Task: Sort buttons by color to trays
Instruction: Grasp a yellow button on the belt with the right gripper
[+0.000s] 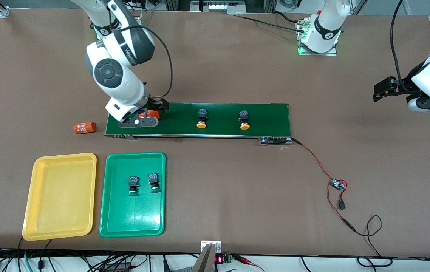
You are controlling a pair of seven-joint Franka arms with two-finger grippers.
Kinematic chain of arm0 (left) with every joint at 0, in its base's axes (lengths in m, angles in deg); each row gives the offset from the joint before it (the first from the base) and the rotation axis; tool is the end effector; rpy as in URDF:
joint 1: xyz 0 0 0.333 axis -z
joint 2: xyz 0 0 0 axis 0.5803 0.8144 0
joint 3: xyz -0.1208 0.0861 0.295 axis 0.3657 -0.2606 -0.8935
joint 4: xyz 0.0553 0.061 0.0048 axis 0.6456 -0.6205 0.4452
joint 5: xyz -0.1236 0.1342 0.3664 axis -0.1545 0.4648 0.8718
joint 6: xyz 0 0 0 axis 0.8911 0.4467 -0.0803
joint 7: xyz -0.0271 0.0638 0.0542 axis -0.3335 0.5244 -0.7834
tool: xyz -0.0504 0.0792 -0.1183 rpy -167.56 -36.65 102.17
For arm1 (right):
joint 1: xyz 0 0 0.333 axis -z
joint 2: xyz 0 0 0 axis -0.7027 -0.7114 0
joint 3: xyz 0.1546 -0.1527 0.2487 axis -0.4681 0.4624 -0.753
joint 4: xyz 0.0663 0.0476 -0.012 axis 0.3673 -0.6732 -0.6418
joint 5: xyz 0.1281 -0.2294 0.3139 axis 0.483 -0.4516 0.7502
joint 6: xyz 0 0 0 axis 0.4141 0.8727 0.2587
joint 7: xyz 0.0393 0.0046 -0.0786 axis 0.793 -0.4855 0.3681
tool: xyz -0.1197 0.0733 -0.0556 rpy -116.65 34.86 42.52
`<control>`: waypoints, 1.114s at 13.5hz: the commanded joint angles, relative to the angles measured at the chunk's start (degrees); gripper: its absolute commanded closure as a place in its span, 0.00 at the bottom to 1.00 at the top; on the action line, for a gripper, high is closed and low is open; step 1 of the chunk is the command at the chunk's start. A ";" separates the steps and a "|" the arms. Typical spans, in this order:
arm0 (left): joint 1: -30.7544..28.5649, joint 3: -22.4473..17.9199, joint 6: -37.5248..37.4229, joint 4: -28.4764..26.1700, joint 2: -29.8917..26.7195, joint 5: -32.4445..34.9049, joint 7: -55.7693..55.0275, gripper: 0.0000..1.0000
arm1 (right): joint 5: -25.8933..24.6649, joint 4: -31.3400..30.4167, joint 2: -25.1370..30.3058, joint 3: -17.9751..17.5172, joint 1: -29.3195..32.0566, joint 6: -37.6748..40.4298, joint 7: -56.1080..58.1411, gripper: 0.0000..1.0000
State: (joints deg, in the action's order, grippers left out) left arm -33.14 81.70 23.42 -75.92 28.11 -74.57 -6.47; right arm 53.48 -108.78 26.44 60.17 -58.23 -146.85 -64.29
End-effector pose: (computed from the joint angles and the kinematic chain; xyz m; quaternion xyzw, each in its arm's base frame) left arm 0.5745 -0.0149 0.5569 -0.9989 0.0332 0.0321 0.0019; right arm 0.5284 0.3086 0.3191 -0.9978 -0.0150 0.0628 0.0115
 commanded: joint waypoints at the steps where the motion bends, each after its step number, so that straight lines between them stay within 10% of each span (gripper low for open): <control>1: 0.13 -0.27 -1.75 1.64 -0.20 0.75 1.08 0.00 | 0.60 -1.08 -0.32 -0.16 -2.67 -3.34 -5.26 0.00; 15: 0.13 0.52 -3.77 1.90 -0.37 0.66 0.29 0.00 | -0.63 0.95 -10.42 -0.07 -11.02 -15.30 -18.55 0.00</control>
State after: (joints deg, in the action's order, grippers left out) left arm -33.19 81.84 21.22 -75.25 27.91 -74.57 -6.47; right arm 53.49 -108.96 17.48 60.01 -67.99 -161.13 -82.11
